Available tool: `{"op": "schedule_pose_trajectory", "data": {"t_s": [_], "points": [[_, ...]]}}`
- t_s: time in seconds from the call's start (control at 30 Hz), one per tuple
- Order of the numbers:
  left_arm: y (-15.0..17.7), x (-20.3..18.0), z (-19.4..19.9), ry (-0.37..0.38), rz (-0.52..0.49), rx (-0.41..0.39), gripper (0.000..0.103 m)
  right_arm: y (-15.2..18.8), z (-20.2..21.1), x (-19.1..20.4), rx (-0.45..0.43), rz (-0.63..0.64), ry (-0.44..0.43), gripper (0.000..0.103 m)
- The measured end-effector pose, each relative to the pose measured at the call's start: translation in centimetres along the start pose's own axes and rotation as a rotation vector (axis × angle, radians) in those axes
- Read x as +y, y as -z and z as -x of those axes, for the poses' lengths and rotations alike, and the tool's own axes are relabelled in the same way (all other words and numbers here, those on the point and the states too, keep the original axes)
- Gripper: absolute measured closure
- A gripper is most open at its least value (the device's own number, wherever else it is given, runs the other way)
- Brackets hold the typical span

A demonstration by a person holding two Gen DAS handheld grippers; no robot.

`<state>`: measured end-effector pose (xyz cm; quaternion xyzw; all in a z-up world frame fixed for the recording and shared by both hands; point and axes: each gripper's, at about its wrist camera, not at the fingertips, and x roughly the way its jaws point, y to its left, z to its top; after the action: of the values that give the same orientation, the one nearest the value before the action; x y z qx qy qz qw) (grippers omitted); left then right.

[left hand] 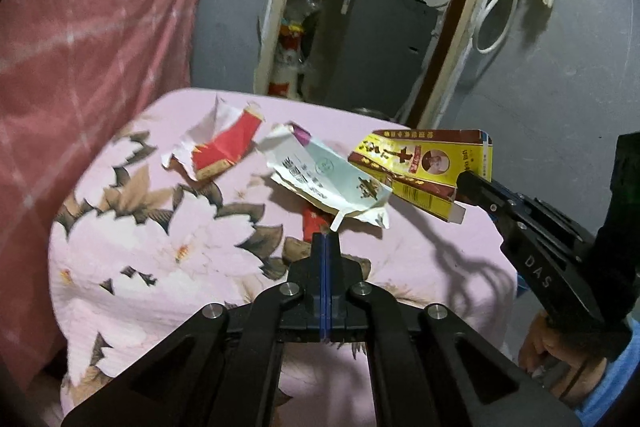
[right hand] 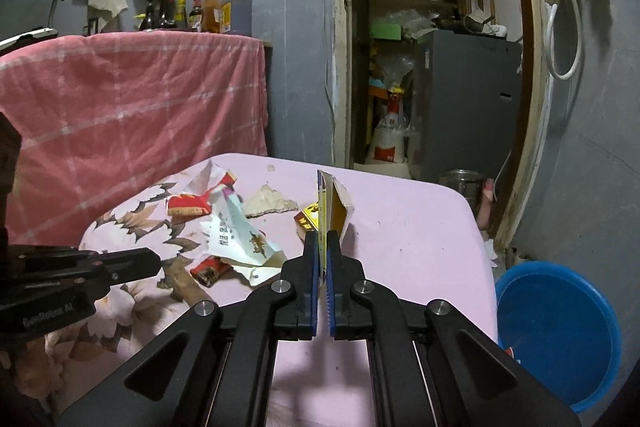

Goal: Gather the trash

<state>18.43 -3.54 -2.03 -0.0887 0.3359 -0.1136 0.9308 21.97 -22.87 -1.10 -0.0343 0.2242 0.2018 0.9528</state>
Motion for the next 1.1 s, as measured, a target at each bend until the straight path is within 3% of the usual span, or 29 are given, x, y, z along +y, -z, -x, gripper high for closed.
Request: {"op": "schedule_pose_trajectory", "data": {"t_s": [0.13, 0.2, 0.27, 0.6, 0.87, 0.93, 1.0, 1.1], "points": [[0.0, 0.4, -0.8, 0.002, 0.009, 0.056, 0.098, 0.4, 0.0, -0.6, 0.02, -0.013, 0.001, 0.101], [0.1, 0.9, -1.1, 0.009, 0.034, 0.074, 0.079, 0.6, 0.0, -0.7, 0.029, -0.013, 0.002, 0.101], [0.1, 1.4, -1.2, 0.021, 0.056, 0.079, 0.069, 0.8, -0.1, -0.9, 0.037, -0.013, 0.002, 0.101], [-1.0, 1.2, -3.5, 0.044, 0.105, 0.144, 0.069, 1.6, -0.5, -2.2, 0.059, -0.041, 0.018, 0.101], [-0.7, 0.1, -3.4, -0.001, 0.149, 0.143, 0.066, 2.0, -1.2, -2.7, 0.084, -0.056, -0.01, 0.101], [-0.5, 0.0, -3.1, 0.0, 0.171, 0.138, 0.069, 2.1, -1.4, -2.6, 0.093, -0.053, -0.028, 0.1], [-0.4, -0.7, -3.4, 0.002, 0.165, 0.142, 0.081, 2.2, -1.6, -2.6, 0.094, -0.055, -0.046, 0.1], [-0.3, -1.1, -3.5, 0.003, 0.165, 0.139, 0.083, 2.1, -1.8, -2.8, 0.104, -0.07, -0.056, 0.1]]}}
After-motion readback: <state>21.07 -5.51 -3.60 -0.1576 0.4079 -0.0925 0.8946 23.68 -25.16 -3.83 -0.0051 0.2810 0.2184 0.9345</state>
